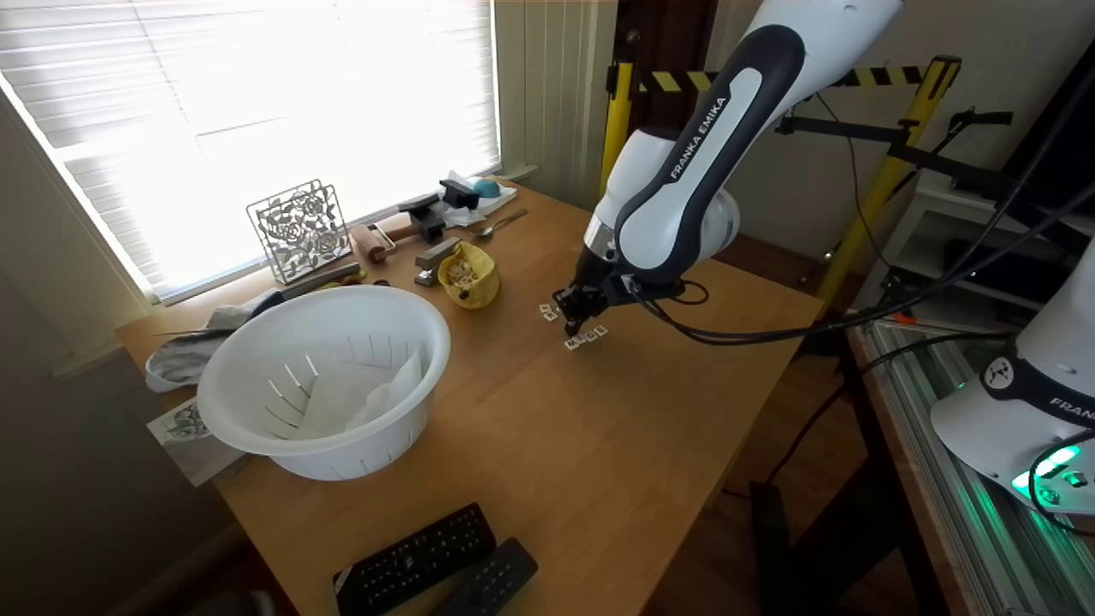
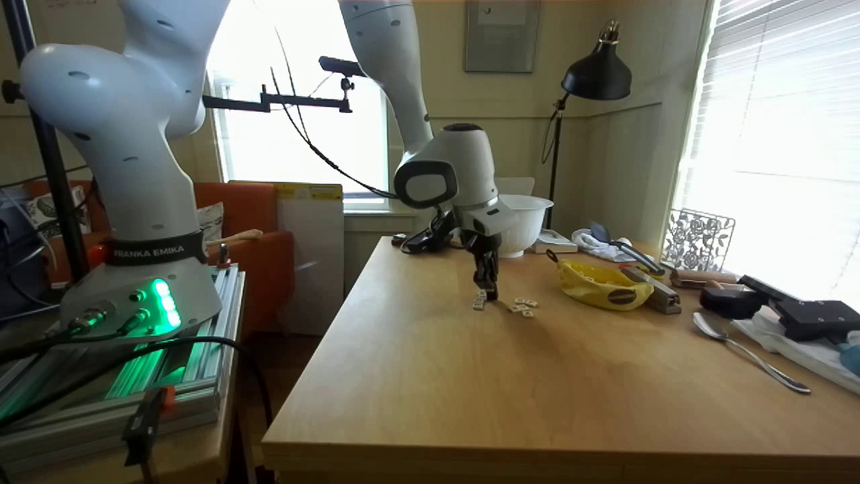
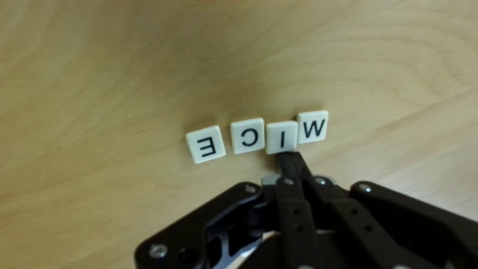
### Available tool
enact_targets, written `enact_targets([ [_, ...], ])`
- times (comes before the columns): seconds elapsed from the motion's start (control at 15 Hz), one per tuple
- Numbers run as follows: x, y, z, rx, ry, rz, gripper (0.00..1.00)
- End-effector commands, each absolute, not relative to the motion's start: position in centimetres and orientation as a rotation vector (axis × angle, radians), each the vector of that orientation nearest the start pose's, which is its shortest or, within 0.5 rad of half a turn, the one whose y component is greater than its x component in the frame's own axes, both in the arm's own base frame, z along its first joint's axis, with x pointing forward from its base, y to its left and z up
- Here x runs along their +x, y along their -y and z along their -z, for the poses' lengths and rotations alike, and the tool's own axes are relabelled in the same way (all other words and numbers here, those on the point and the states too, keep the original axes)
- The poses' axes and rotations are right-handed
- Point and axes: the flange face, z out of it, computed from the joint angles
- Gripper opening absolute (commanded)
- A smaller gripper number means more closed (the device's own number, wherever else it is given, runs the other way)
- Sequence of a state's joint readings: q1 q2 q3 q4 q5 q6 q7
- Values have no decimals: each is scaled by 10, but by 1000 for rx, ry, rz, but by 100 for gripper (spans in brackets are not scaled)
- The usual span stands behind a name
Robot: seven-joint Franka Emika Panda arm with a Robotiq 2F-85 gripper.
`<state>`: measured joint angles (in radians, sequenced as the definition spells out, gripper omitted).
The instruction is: Create the word 'Mice' with the tiles.
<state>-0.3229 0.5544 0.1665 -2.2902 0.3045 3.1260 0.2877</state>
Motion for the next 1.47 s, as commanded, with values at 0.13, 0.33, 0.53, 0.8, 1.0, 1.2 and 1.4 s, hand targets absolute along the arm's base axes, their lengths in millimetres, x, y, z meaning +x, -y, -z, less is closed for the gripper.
enact_targets([
  [0.13, 520, 101, -134, -2748, -1126, 321, 0],
  [0.33, 519, 100, -135, -2749, -1127, 306, 0],
  [0.53, 519, 102, -134, -2755, -1131, 302, 0],
  [0.8, 520, 104, -136, -2765, -1133, 334, 0],
  [1.0, 521, 104, -141, -2772, -1129, 355, 0],
  [1.2, 520, 105, -146, -2779, -1125, 362, 0],
  [1.4, 519, 110, -151, -2780, -1134, 382, 0],
])
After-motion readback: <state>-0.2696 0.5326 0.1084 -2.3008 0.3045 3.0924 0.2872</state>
